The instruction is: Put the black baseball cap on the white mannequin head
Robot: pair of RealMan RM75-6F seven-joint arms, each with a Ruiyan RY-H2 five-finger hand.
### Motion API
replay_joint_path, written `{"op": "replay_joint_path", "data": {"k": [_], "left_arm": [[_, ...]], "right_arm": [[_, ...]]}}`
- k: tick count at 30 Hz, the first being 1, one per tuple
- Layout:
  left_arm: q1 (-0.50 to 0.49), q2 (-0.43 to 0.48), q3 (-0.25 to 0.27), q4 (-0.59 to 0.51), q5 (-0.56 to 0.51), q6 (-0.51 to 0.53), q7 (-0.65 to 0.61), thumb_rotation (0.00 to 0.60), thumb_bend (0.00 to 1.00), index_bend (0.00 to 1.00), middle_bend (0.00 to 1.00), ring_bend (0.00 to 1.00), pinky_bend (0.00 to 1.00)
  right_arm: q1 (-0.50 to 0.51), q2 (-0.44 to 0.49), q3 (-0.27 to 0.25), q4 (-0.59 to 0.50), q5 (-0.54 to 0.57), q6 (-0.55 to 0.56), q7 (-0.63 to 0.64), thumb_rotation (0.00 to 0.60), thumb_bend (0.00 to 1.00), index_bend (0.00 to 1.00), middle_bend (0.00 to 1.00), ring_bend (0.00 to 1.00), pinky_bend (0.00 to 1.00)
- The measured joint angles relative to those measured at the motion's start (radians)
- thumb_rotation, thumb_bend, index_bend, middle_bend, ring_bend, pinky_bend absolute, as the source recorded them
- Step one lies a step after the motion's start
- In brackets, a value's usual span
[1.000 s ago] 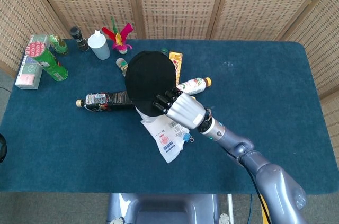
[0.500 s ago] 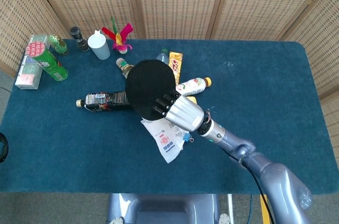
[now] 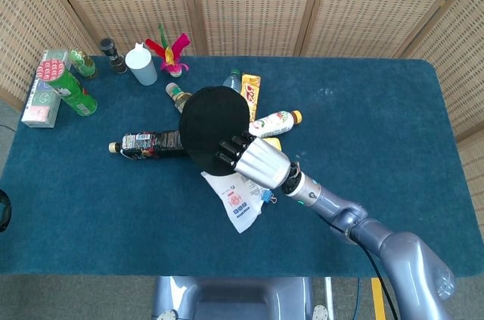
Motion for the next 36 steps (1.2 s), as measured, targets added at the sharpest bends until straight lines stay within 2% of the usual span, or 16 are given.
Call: {"op": "replay_joint_path", "data": {"k": [6, 10, 20, 36], "left_arm": [[-0.002, 0.001, -0.001, -0.003, 0.003, 0.001, 0.002, 0.600, 0.30, 0.63, 0.49, 0.37, 0.37], [-0.003, 0.003, -0.002, -0.007, 0.005, 0.003, 0.004, 0.600, 0.30, 0.63, 0.49, 0.37, 0.37], [-0.002, 0.009, -0.002, -0.019, 0.005, 0.005, 0.009, 0.600, 0.30, 0.63, 0.49, 0.37, 0.37], [-0.015, 0.006, -0.007, -0.027, 0.001, -0.008, 0.018, 0.600, 0.30, 0.63, 0.49, 0.37, 0.37]], "right_arm": [[-0.010, 0.020, 0.007, -0.034, -0.005, -0.005, -0.013, 0.600, 0.34, 0.14, 0.31, 0.43, 0.56], [-0.021, 0.037, 0.007, -0.060, -0.013, -0.008, -0.025, 0.600, 0.34, 0.10, 0.28, 0.39, 0.52], [-0.082, 0.108, -0.018, -0.149, -0.023, -0.017, -0.057, 0.600, 0.34, 0.07, 0.26, 0.38, 0.51], [-0.252, 0.288, -0.068, -0.327, 0.006, -0.046, -0.108, 0.600, 0.34, 0.07, 0.27, 0.41, 0.54]]}}
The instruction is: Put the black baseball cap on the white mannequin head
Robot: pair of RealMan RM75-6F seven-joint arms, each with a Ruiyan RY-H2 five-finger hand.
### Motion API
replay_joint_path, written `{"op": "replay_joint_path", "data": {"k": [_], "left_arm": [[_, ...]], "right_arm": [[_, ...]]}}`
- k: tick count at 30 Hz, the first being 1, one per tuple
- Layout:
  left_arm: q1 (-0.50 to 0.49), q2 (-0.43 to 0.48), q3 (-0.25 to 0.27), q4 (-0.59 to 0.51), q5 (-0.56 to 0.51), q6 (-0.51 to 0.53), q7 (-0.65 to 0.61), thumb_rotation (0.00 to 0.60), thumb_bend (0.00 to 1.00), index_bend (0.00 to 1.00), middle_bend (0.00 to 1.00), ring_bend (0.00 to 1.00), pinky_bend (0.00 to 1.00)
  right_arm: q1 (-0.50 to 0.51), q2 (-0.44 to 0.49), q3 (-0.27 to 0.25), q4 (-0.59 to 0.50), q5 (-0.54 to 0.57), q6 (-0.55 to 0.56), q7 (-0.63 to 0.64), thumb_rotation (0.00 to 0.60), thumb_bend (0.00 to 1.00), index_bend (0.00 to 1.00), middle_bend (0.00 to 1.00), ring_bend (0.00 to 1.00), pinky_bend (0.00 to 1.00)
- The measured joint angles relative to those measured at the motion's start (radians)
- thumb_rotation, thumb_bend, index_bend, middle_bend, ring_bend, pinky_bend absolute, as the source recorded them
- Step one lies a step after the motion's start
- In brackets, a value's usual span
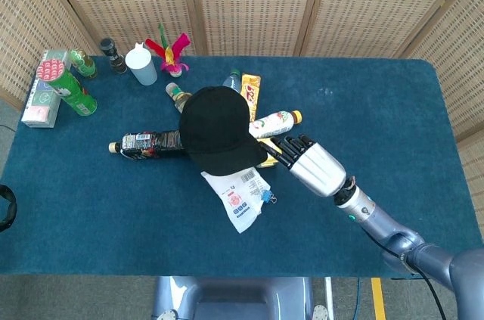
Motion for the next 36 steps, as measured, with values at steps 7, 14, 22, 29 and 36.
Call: {"op": "replay_joint_path", "data": {"k": [7, 14, 22, 29, 36], "left_arm": [[0.001, -0.006, -0.002, 0.013, -0.013, -0.004, -0.005, 0.600, 0.30, 0.63, 0.49, 0.37, 0.37], [0.008, -0.019, -0.003, 0.036, -0.017, 0.005, -0.021, 0.600, 0.30, 0.63, 0.49, 0.37, 0.37], [0.031, -0.055, 0.003, 0.076, 0.008, 0.061, -0.040, 0.600, 0.30, 0.63, 0.49, 0.37, 0.37], [0.063, -0.088, 0.013, 0.115, 0.040, 0.121, -0.069, 0.600, 0.30, 0.63, 0.49, 0.37, 0.37], [0.075, -0.094, 0.029, 0.116, 0.070, 0.140, -0.066, 0.600, 0.30, 0.63, 0.49, 0.37, 0.37]], "right_arm": [[-0.113, 0.073, -0.004, -0.096, 0.077, -0.007, -0.005, 0.600, 0.38, 0.12, 0.32, 0.45, 0.60], [-0.229, 0.140, 0.005, -0.187, 0.166, -0.004, -0.004, 0.600, 0.47, 0.26, 0.40, 0.54, 0.69], [-0.351, 0.186, 0.032, -0.293, 0.260, 0.027, -0.002, 0.600, 0.58, 0.52, 0.60, 0.73, 0.86], [-0.454, 0.218, 0.040, -0.355, 0.336, 0.039, -0.009, 0.600, 0.60, 0.59, 0.67, 0.79, 0.90], [-0.517, 0.243, 0.026, -0.382, 0.351, 0.018, 0.005, 0.600, 0.60, 0.61, 0.68, 0.80, 0.90]]}}
